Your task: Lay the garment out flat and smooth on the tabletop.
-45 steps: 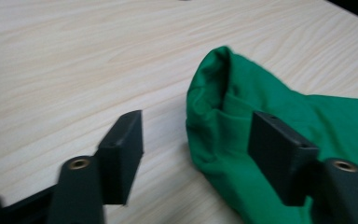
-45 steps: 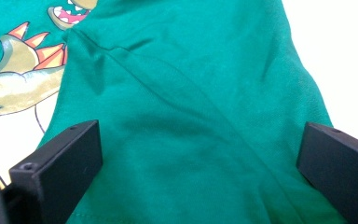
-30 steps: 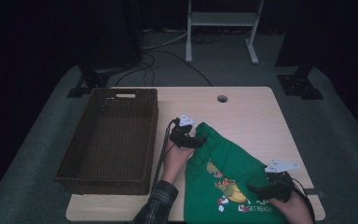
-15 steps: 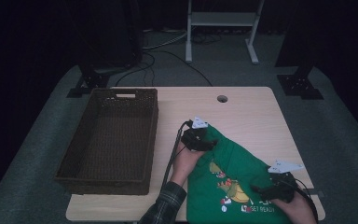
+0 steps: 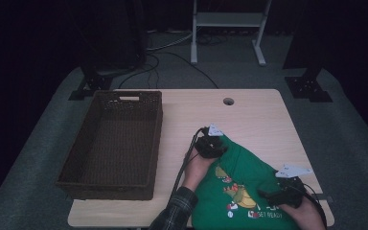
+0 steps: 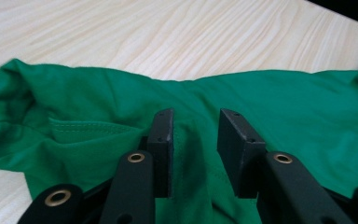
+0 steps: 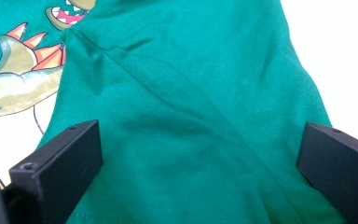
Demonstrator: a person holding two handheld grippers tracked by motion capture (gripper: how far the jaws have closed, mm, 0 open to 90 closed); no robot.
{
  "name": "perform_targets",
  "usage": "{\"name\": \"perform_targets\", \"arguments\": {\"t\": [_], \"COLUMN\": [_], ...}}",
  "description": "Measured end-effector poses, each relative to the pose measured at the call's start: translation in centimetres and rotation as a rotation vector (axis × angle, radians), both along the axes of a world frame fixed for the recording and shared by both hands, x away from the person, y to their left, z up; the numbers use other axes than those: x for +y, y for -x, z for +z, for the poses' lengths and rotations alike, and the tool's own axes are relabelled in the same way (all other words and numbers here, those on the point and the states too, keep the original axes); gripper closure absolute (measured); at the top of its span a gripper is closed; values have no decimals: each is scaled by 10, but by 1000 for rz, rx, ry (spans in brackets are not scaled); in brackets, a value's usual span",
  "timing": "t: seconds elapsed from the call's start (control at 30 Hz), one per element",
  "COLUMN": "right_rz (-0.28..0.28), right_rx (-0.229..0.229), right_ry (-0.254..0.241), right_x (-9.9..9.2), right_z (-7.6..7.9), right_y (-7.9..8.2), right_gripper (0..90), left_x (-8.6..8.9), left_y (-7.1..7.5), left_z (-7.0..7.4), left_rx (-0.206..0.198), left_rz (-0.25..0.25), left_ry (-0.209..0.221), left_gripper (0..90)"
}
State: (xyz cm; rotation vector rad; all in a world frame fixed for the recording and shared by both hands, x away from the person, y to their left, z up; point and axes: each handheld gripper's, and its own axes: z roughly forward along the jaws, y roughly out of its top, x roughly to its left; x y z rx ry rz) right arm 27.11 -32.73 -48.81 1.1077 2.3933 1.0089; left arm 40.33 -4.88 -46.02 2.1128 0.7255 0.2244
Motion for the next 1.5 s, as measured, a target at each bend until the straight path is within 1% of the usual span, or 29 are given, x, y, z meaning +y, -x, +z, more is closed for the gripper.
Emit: {"name": "perform_targets", "arguments": {"t": [0.03,0.13,0.37,0.47,0.53,0.63,0.77,0.97,1.17,1.5], "right_rz": [0,0,0,0,0,0,0,0,0,0], "right_rx": [0,0,0,0,0,0,0,0,0,0], "right_ry": [0,0,0,0,0,0,0,0,0,0], "right_x": [0,0,0,0,0,0,0,0,0,0], "right_z": [0,0,0,0,0,0,0,0,0,0], "right_y": [0,0,0,0,0,0,0,0,0,0], "right_gripper": [0,0,0,0,0,0,0,0,0,0], "left_x": [-1,-4,-7,-7,-5,-2,4,12,23,39], "left_y": [0,-1,-4,-5,-5,-5,-3,-2,-2,-2], "left_z": [-1,-5,-14,-15,-14,-11,-5,4,14,21], "left_rx": [3,1,10,14,15,16,5,-11,-30,-41], "left_rz": [1,0,-2,-5,-7,-2,3,12,35,66], "left_ry": [2,-11,-28,-27,-23,-1,19,35,56,72], "left_gripper": [678,693,770,857,888,891,891,891,891,891]}}
